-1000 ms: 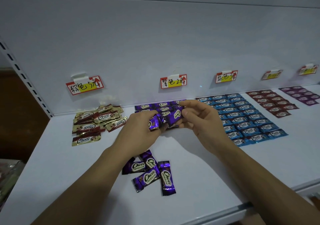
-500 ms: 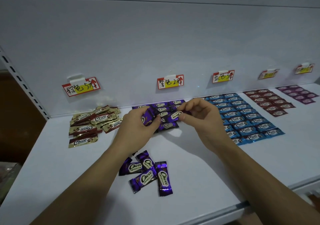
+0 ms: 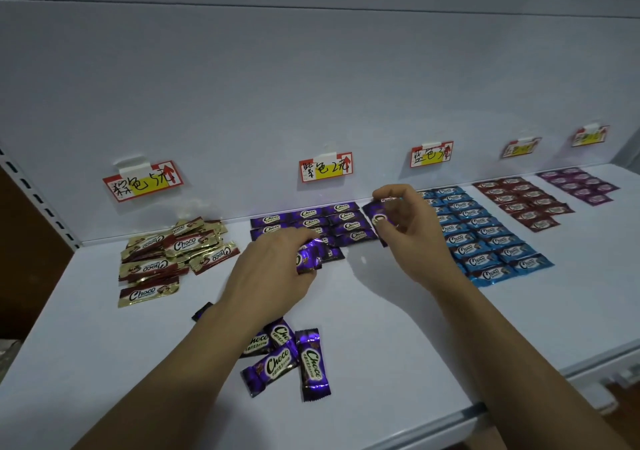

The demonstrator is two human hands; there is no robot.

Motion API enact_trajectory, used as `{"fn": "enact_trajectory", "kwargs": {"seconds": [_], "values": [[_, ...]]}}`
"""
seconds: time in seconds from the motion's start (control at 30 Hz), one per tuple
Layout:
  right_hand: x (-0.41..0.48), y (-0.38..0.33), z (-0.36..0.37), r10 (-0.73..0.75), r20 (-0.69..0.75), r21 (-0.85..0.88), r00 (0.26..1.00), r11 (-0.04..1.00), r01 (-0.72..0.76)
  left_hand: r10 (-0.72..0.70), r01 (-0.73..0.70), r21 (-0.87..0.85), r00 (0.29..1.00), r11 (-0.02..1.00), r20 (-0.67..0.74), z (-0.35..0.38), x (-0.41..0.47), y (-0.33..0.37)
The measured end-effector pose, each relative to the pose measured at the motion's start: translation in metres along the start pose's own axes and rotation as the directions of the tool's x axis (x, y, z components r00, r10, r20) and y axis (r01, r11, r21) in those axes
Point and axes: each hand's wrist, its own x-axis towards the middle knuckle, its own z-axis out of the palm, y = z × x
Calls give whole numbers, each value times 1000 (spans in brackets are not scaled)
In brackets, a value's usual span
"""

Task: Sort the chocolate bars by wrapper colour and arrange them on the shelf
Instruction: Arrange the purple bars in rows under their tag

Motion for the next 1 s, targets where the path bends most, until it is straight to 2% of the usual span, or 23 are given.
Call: {"fn": "enact_trajectory", "kwargs": {"seconds": [0.07, 0.13, 0.23, 0.33, 0.4, 0.5, 0.57, 0.7, 1.0], "values": [[3, 9, -3, -34, 22, -287, 999, 957, 39, 33, -35, 56, 999, 998, 34, 2, 1, 1], [5, 14, -4, -73, 39, -462, 997, 883, 83, 56, -62, 94, 996, 994, 62, 4, 1, 1], [7, 14, -6, -82, 131, -565, 988, 813, 142, 82, -93, 108, 991, 990, 107, 6, 1, 1], [9, 15, -8, -19, 254, -650, 967, 736, 186, 121, -134, 98, 984, 986, 128, 8, 1, 3], [10, 17, -7, 31, 267, -695, 963, 699, 170, 144, -159, 92, 978, 983, 148, 9, 2, 4], [9, 15, -9, -13, 188, -735, 982, 662, 150, 154, -173, 101, 972, 980, 176, 11, 1, 5], [8, 12, -14, -40, 181, -726, 983, 668, 161, 157, -176, 100, 972, 979, 174, 12, 2, 5], [6, 11, -13, 53, 250, -720, 967, 678, 149, 155, -173, 98, 973, 980, 171, 13, 2, 3], [7, 19, -5, 47, 170, -739, 984, 667, 96, 149, -167, 97, 974, 981, 170, 15, 3, 1]]}}
